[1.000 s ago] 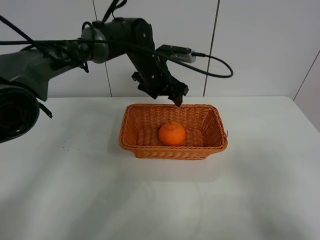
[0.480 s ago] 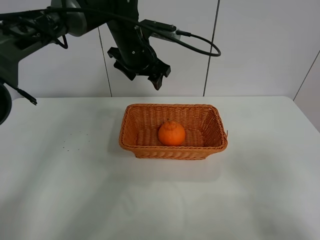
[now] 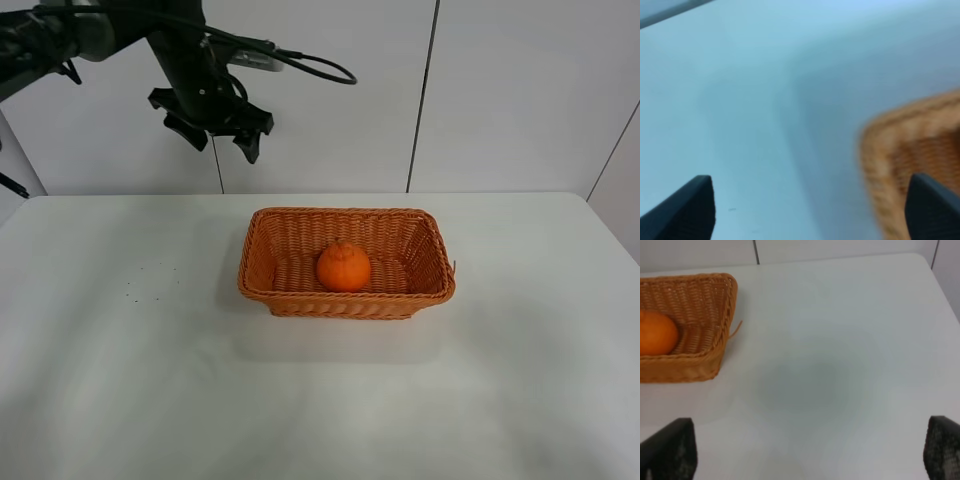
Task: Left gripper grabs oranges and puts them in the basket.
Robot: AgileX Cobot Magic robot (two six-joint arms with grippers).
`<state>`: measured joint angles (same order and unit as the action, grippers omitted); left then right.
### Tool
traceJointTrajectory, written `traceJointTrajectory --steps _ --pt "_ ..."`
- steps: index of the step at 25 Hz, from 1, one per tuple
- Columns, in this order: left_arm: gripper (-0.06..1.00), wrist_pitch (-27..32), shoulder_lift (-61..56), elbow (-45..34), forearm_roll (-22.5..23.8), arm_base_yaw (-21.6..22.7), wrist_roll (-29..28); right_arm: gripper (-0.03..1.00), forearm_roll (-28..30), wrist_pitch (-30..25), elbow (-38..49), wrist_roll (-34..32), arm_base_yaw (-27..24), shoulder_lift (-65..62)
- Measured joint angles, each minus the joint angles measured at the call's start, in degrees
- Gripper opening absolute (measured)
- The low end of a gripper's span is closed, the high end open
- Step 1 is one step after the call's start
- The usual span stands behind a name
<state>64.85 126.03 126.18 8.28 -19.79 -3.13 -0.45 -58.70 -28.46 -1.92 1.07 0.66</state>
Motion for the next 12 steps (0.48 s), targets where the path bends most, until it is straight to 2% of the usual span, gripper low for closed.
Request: traceJointTrajectory --steps 9,12 --pt "0.87 0.0 -0.5 0.0 0.0 11.5 -0.7 0.69 0.0 0.0 0.0 0.0 0.0 0.0" --pt "0.87 0.0 -0.5 0.0 -2.4 15.0 -1.2 0.69 0.0 0.0 0.0 0.0 0.0 0.0"
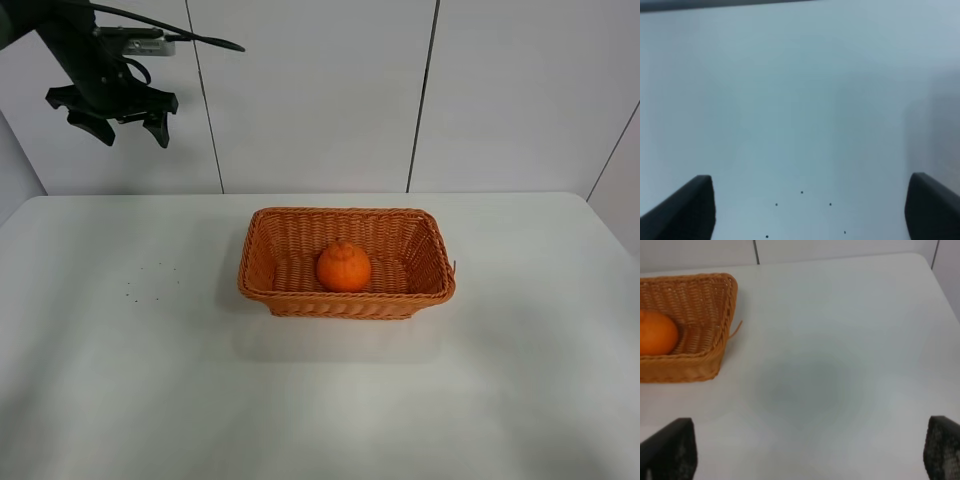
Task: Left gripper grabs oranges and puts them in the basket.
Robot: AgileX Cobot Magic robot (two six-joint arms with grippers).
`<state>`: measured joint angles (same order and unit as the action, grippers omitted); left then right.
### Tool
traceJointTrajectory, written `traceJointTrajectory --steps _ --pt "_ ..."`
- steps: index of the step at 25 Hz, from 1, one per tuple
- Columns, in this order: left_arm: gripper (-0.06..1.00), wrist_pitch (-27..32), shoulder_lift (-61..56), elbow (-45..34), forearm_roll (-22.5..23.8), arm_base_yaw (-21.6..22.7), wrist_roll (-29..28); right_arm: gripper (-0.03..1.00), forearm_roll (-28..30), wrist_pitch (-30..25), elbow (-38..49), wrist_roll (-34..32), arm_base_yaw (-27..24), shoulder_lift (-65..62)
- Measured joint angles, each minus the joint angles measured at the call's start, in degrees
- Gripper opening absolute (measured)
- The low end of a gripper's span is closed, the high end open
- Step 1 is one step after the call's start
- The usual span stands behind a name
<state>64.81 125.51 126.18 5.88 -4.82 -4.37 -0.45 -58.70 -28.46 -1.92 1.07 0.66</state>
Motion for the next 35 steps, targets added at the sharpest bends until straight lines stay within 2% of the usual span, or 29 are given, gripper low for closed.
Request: traceJointTrajectory --steps 7,16,23,27,35 --pt "0.85 0.6 -1.2 0.0 -4.7 4.9 0.6 0.69 0.0 0.0 0.0 0.0 0.0 0.0" --pt "0.85 2.1 -6.0 -1.0 -7.5 5.3 2.9 0.69 0.0 0.0 0.0 0.0 0.0 0.0" --pt "0.85 -0.9 -18.1 -12.4 -7.5 5.3 4.9 0.69 0.0 0.0 0.0 0.0 0.0 0.0" --pt "0.85 -2.8 -25.8 -19.2 -5.6 5.3 5.1 0.69 0.0 0.0 0.0 0.0 0.0 0.0" --pt "0.85 -3.4 -39.5 -28.6 -4.0 5.3 5.1 0.69 0.0 0.0 0.0 0.0 0.0 0.0"
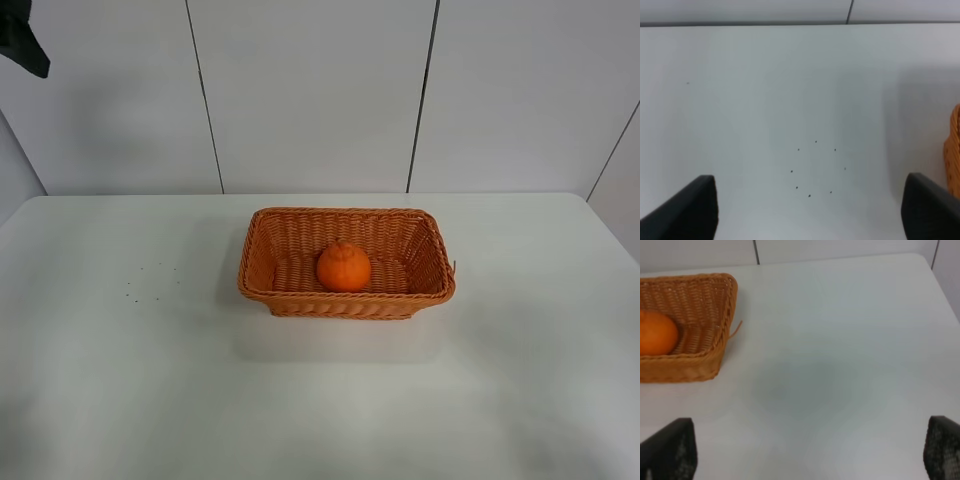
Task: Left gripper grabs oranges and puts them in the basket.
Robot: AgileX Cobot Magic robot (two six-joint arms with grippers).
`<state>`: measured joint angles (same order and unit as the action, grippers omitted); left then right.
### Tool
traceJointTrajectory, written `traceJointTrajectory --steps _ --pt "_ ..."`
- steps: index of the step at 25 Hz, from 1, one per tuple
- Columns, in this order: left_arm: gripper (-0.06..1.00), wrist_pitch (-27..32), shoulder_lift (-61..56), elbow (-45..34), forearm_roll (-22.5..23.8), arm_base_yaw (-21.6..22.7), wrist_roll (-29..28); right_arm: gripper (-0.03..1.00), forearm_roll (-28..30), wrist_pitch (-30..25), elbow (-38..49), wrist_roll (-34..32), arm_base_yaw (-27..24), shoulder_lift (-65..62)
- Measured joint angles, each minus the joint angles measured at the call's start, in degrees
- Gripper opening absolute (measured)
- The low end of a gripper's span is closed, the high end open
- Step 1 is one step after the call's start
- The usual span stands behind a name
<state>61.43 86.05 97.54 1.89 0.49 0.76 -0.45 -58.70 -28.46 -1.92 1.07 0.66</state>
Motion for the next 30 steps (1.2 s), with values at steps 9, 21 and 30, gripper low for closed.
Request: traceJointTrajectory --steps 9,21,30 --pt "0.85 -1.6 -15.1 -11.5 1.1 0.0 -0.1 0.69 0.0 0.0 0.0 0.0 0.0 0.0" --pt "0.85 -7.7 -41.1 -35.6 1.2 0.0 -1.3 0.69 0.0 0.0 0.0 0.0 0.0 0.0" --pt "0.85 -8.6 -58.3 -49.5 1.2 0.0 -2.2 0.69 0.0 0.0 0.0 0.0 0.0 0.0"
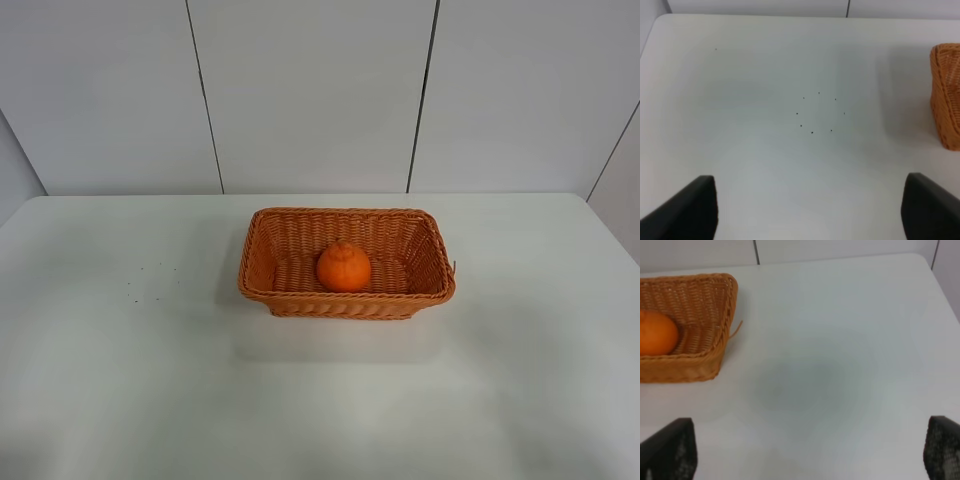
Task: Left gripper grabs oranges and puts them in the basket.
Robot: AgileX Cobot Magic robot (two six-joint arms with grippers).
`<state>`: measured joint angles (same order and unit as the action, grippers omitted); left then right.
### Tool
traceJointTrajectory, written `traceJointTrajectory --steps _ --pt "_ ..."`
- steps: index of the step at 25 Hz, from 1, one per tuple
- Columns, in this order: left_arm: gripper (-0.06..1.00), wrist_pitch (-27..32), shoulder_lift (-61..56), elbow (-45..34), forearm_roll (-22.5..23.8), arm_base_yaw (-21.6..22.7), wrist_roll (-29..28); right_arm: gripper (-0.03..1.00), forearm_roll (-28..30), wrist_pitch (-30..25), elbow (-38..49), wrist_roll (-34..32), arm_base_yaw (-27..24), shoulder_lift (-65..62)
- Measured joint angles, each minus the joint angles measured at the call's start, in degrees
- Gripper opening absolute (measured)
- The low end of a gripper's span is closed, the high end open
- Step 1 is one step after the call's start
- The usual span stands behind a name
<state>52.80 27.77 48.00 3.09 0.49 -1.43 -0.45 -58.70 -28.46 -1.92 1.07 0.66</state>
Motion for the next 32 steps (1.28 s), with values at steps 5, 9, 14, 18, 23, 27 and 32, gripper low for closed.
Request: traceJointTrajectory --steps 5,9,14,18,23,27,32 --pt "0.85 -0.1 -8.3 -4.5 0.0 0.0 -0.1 0.69 0.0 0.0 0.0 0.0 0.0 0.0" --pt "0.85 -0.1 -13.2 -6.3 0.0 0.0 -0.2 0.69 0.0 0.0 0.0 0.0 0.0 0.0" --pt "0.85 -0.1 -17.4 -7.1 0.0 0.0 -0.2 0.69 0.0 0.0 0.0 0.0 0.0 0.0" --pt "0.85 0.2 -19.0 -7.1 -0.1 0.0 -0.2 0.69 0.0 0.0 0.0 0.0 0.0 0.0" --pt "0.85 2.6 -21.5 -7.1 -0.2 0.0 -0.2 0.69 0.0 0.0 0.0 0.0 0.0 0.0" --pt "0.85 4.0 -23.5 -7.1 -0.2 0.0 -0.2 0.69 0.0 0.0 0.0 0.0 0.0 0.0" --pt "0.85 5.5 -25.7 -7.1 -0.2 0.0 -0.2 0.69 0.0 0.0 0.0 0.0 0.0 0.0"
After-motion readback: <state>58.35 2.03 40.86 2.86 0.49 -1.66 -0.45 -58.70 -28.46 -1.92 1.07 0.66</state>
